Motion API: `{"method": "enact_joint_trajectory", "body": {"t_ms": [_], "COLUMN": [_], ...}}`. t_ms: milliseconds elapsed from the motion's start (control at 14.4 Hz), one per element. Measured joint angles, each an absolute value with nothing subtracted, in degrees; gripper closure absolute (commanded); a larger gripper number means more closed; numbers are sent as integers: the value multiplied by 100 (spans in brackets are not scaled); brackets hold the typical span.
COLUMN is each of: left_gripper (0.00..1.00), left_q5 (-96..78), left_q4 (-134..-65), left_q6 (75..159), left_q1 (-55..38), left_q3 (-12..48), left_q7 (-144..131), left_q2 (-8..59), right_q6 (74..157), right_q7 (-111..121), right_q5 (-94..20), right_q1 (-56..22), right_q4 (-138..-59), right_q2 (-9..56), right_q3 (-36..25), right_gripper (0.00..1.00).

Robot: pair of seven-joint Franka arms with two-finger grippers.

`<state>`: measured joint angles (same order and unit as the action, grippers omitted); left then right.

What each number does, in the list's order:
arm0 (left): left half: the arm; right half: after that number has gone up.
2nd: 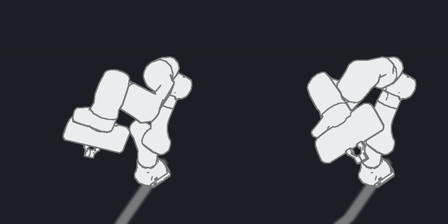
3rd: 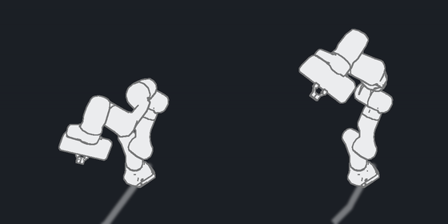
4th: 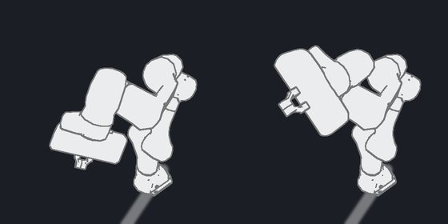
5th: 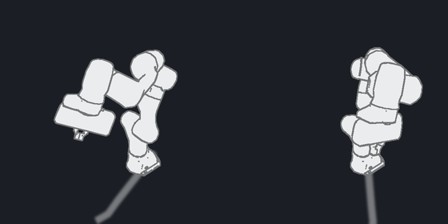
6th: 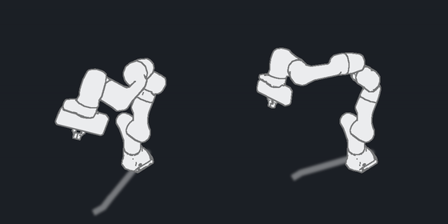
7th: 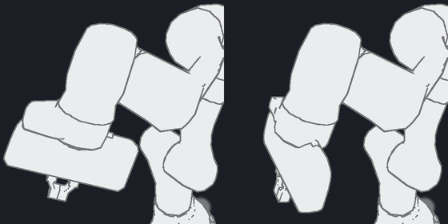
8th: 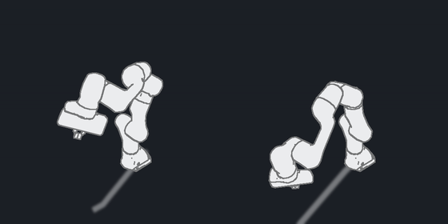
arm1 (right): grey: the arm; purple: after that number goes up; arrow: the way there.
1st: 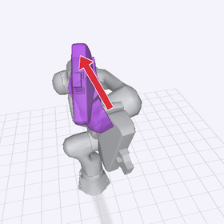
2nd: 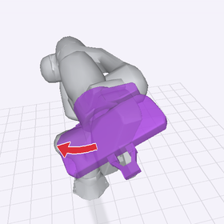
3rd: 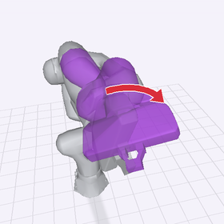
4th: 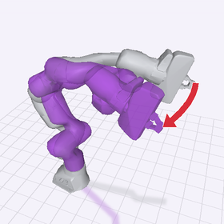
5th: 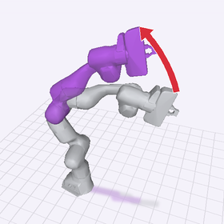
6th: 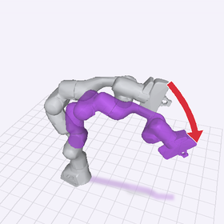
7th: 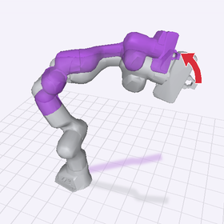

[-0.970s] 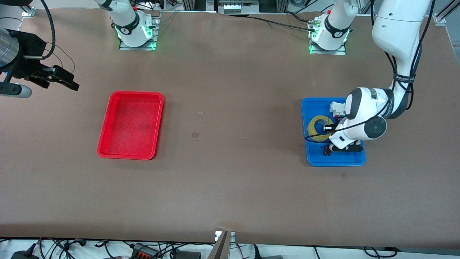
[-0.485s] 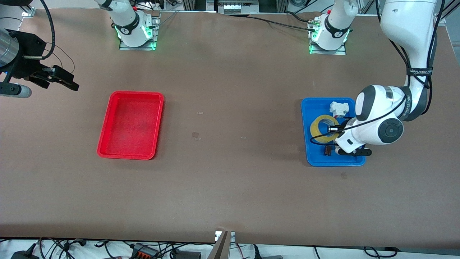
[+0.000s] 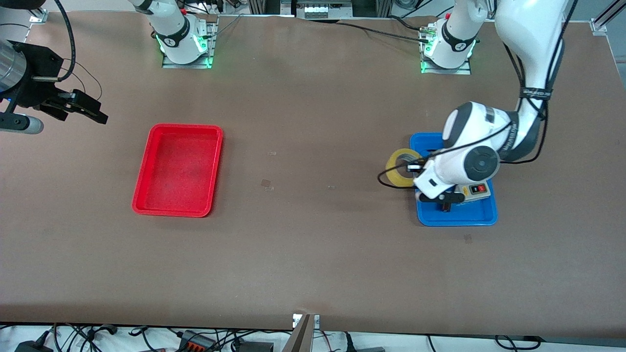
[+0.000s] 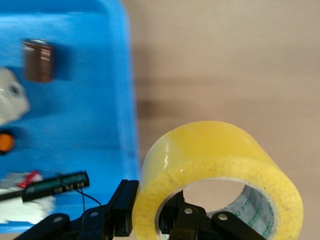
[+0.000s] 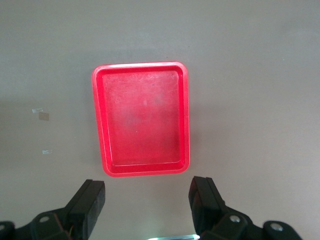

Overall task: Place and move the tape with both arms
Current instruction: 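Carry the tape roll with the left gripper toward the table middle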

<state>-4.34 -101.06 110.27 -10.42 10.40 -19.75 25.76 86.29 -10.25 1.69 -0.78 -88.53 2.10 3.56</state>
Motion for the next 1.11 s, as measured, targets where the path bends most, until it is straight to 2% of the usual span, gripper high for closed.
{"method": "enact_joint_trajectory", "body": {"t_ms": [277,554,831,970,1108], "left_gripper": [83,82,80,70,46], "left_q5": [-435,-435,-434,-435,-435], "left_q4": [-9765,-9020,-8475,-8379,-8363], "left_q6": [11051,11118,11504,11702,11911], "left_q1": [-1931,-2816,-3309,-3472,-3576], "left_q3": [1118,1126,1124,1118,1105], "left_q7": [-2926,-3823,-4538,-4790,-4910], "left_q2": [2815,3587,4276,4418,4535], "right_q6": [8701,8760,8789,8798,8799], "right_q7": [-1025,-1025,-1025,-1025,-1025], "right_q5": [169,169,169,169,169], "right_q1": [-78,-78,-78,-78,-78], "right_q4": [-8852,-8852,-8852,-8853,-8852], "right_q2": [225,229,235,245,250], "right_q3": [356,356,356,357,357], "right_gripper": [1,1,1,1,1]}}
